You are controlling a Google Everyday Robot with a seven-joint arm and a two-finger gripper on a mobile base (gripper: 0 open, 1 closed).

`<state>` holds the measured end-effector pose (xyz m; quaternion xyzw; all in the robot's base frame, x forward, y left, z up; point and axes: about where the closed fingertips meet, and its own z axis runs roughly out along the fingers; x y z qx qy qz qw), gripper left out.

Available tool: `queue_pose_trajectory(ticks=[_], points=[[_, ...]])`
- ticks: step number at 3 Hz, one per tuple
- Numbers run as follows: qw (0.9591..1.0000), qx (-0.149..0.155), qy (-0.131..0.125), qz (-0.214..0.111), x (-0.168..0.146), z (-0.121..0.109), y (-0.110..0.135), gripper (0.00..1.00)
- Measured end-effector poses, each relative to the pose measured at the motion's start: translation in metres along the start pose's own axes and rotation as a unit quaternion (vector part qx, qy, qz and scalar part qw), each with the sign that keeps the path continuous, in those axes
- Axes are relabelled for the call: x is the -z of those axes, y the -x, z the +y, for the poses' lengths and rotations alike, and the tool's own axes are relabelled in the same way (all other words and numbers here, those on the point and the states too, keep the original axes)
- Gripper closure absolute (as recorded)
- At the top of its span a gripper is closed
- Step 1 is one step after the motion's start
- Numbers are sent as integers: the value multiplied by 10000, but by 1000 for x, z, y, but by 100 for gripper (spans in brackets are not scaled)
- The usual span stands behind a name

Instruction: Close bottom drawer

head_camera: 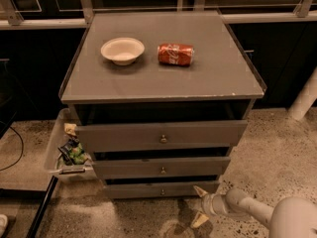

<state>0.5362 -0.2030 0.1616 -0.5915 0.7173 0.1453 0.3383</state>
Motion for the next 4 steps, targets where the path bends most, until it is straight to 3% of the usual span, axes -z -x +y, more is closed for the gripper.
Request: queue_pose_trajectory(ticks=[2, 4], points=[[9999, 66, 63, 78, 16, 13, 2, 0], [9983, 226, -177, 501, 109, 65, 7, 0]])
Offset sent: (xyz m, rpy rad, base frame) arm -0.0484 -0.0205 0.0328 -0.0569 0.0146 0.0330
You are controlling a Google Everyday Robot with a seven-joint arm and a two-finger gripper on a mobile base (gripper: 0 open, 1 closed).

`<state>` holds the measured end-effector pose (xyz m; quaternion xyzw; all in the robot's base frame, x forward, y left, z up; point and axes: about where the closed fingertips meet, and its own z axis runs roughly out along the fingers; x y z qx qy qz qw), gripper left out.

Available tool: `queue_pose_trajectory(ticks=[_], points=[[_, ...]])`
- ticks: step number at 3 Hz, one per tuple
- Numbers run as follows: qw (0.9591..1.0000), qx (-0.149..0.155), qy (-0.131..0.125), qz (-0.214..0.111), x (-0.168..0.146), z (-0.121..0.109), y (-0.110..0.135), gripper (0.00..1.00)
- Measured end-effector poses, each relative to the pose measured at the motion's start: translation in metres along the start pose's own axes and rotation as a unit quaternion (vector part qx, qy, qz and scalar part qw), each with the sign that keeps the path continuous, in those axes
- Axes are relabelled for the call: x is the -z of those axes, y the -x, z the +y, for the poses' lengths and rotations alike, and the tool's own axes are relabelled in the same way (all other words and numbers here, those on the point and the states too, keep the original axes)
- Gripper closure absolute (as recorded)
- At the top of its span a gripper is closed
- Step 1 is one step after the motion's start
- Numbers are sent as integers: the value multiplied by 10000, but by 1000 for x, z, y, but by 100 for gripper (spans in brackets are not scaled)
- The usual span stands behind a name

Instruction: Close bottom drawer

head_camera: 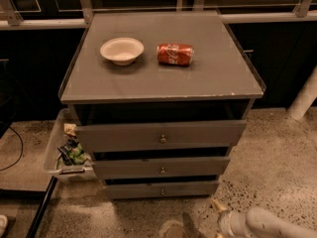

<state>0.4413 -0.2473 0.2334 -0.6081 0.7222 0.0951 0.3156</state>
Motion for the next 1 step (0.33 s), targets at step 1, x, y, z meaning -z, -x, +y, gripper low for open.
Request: queue_pose_trajectory(ticks=[1], points=[[9995, -24, 295, -84, -2, 38, 12, 0]])
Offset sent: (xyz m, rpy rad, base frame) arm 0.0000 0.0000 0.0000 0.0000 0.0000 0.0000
